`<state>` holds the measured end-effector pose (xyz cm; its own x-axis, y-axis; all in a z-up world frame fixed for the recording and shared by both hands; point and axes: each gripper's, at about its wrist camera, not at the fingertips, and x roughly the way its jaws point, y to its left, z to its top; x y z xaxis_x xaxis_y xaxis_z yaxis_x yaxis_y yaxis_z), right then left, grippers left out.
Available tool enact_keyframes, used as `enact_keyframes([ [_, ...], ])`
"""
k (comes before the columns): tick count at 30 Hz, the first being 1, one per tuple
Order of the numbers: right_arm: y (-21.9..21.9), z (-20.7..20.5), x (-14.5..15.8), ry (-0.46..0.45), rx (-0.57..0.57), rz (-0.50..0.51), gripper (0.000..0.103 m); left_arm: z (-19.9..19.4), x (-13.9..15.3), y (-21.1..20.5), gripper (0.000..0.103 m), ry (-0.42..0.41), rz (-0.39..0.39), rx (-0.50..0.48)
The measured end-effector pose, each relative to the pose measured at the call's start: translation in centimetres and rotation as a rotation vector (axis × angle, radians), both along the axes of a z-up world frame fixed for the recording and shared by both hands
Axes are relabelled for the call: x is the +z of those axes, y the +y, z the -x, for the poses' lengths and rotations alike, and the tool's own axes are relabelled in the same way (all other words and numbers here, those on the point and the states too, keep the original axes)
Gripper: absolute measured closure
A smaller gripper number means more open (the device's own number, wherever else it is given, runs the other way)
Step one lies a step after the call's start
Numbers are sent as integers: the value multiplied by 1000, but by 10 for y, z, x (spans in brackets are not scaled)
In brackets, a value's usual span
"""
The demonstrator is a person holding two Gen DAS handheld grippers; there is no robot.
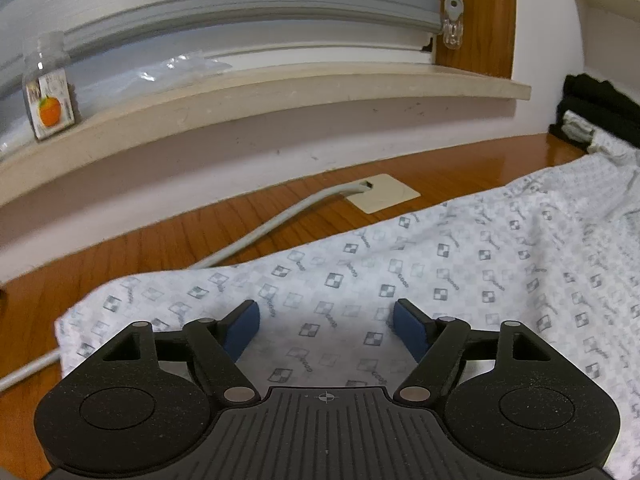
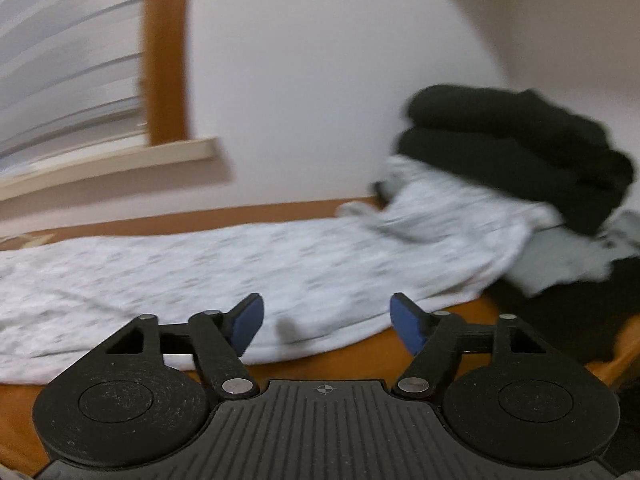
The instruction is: Fold clothes
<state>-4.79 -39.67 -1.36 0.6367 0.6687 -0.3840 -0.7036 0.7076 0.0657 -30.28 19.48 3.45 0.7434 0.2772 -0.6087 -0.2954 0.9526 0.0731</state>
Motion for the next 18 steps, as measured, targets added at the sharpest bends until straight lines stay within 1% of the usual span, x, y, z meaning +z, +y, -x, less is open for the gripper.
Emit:
enact_keyframes([
  [1, 5, 6, -1, 3, 22, -2, 32, 1, 1, -5, 26, -7, -25, 10],
  [2, 11, 13, -2, 3, 43, -5, 32, 2, 4, -11, 27, -18, -32, 20],
  [4, 20, 25, -4, 7, 80, -8, 32, 5, 10, -26, 30, -59, 15, -1],
  [6, 28, 34, -7, -14, 96, 23, 32, 4, 16, -50, 41, -87, 56, -28],
  [7, 33, 37, -9, -31, 95, 49, 32, 3, 18, -64, 57, -97, 72, -43],
  [8, 36, 37, -11, -38, 91, 70, 32, 1, 20, -80, 65, -113, 87, -65],
  [9, 36, 37, -13, -33, 87, 76, 32, -1, 20, -98, 68, -128, 105, -107],
  [10, 36, 35, -15, -23, 84, 74, 32, -4, 20, -117, 74, -142, 124, -153],
  [13, 32, 31, -18, -2, 80, 46, 31, -17, 17, -173, 75, -139, 136, -285],
  [15, 30, 32, -21, -7, 76, 39, 29, -24, 12, -207, 74, -122, 106, -338],
  [18, 28, 32, -25, -18, 69, 32, 27, -30, 2, -242, 66, -82, 64, -398],
])
